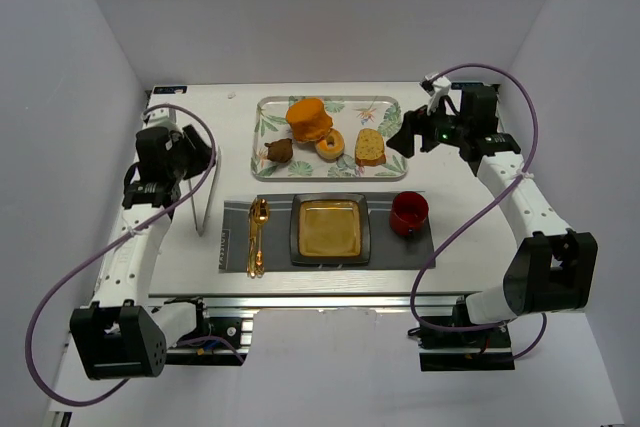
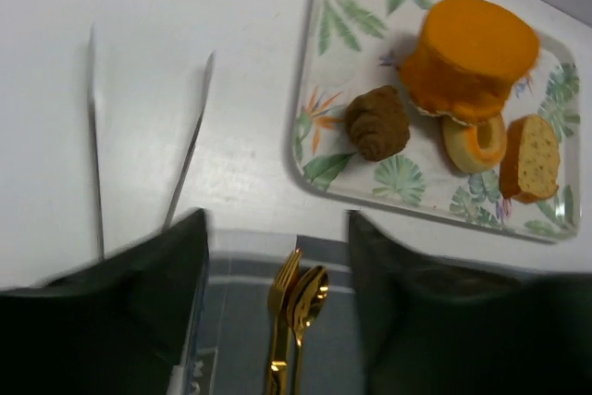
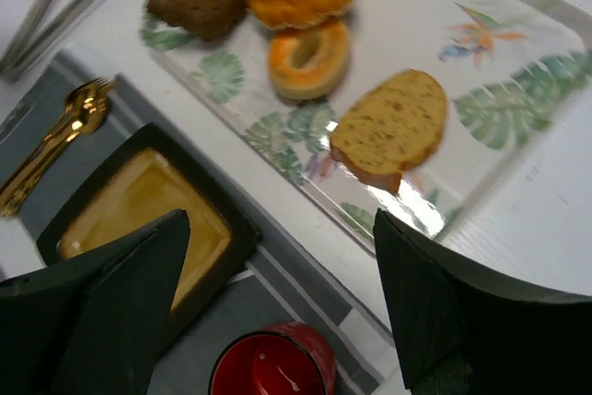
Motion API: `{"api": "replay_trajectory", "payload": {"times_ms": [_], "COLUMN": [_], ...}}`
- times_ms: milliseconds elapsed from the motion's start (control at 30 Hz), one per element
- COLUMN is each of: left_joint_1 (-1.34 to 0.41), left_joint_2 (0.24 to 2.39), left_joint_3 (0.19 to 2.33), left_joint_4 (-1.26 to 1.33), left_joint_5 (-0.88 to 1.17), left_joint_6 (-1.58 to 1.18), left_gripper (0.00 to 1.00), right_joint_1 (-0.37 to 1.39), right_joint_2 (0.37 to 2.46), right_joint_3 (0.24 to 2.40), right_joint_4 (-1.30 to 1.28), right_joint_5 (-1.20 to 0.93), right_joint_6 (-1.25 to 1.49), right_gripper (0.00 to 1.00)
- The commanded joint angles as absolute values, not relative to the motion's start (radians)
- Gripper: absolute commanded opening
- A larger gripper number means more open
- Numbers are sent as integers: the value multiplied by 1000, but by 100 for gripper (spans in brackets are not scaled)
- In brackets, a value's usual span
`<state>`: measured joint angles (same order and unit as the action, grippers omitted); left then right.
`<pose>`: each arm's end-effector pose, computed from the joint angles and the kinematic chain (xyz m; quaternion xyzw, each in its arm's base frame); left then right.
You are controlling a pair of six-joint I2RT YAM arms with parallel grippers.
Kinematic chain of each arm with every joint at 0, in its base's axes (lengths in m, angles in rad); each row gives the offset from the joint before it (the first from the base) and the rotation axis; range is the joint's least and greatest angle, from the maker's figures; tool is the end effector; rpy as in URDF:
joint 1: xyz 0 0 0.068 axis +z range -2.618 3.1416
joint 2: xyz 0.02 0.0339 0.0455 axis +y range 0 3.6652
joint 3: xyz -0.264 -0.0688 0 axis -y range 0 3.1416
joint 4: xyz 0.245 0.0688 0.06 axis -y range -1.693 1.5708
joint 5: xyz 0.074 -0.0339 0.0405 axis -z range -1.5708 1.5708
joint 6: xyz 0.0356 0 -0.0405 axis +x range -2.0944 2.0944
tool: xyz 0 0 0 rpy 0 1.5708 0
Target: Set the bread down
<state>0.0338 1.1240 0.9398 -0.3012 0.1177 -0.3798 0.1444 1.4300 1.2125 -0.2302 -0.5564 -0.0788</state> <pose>0.2545 0.0044 0.3147 -0.1458 0.8429 -0.1384 0.4992 0.3230 0.0660 0.3355 -0.2360 0.7925 0.2491 0.5041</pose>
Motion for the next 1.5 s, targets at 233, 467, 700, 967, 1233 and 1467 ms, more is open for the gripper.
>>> {"api": "replay_trajectory", "payload": {"times_ms": [233, 467, 700, 967, 1233, 1467], "left_joint_1": [63, 77, 77, 77, 81, 87], "left_joint_2": [1092, 1251, 1466, 1623, 1709, 1600], "left_joint_3": [835, 822, 831, 882, 897, 888], "left_joint_4": [-482, -485, -410, -316, -262, -250], "left_joint_5": [-100, -98, -41, -38, -14, 35], "left_joint_6": [-186, -78, -2, -11, -43, -66], "left_gripper": [49, 84, 91, 88, 60, 19], "right_joint_1": [152, 163, 163, 163, 161, 163], "right_joint_2": [1419, 1402, 1365, 1359, 1348, 1339], "right_joint_3": [1230, 1201, 1140, 1144, 1152, 1147], "right_joint_4": [-464, -502, -453, -454, -463, -472], "right_joint_5": [-1022, -1012, -1002, -994, -976, -957], "right_joint_6": [-646, -675, -635, -634, -626, -632], "right_gripper": [23, 74, 75, 76, 76, 77]}}
